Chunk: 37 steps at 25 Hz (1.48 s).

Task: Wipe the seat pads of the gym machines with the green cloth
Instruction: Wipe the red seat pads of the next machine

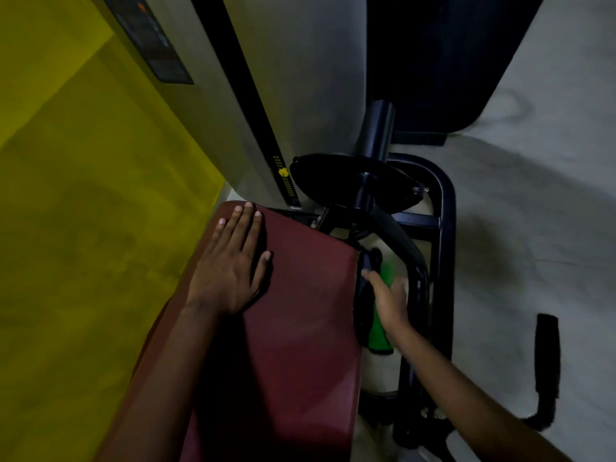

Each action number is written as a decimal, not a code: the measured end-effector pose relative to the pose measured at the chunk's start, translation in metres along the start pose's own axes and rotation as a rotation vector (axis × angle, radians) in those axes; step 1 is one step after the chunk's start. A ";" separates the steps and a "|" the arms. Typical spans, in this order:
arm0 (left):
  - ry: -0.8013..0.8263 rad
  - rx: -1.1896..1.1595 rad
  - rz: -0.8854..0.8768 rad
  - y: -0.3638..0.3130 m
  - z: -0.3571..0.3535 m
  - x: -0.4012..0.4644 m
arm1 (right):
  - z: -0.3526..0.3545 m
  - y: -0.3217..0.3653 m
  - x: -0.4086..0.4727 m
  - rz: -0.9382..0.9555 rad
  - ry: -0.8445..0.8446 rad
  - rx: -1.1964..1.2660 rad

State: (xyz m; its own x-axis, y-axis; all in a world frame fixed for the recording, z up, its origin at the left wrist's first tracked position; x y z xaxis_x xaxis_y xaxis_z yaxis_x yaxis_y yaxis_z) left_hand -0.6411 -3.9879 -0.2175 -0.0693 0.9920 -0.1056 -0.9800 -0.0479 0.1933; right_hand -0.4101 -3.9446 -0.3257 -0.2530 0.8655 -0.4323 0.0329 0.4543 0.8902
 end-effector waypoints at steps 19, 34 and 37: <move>0.077 0.171 -0.478 -0.054 -0.034 -0.087 | 0.000 -0.053 -0.070 -0.100 -0.047 0.076; 0.190 0.100 -0.631 -0.063 -0.033 -0.073 | 0.002 -0.020 -0.023 0.005 -0.047 0.028; 0.184 0.036 -0.629 -0.061 -0.033 -0.075 | 0.004 -0.036 -0.028 -0.036 -0.037 0.091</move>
State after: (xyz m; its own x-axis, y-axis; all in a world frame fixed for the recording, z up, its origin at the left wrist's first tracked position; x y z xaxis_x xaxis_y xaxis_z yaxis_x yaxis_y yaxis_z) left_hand -0.5820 -4.0633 -0.2537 0.4810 0.7930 -0.3740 -0.8372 0.5421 0.0726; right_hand -0.4003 -3.9844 -0.3464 -0.2200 0.8544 -0.4707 0.1127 0.5015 0.8578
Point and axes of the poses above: each hand's wrist, its own x-axis towards the middle knuckle, its own z-axis out of the back of the hand, y = z × x, the point moved 2 cm from there along x, towards the middle knuckle, and after that the axes turned 12 degrees about y, right-handed, at the moved point
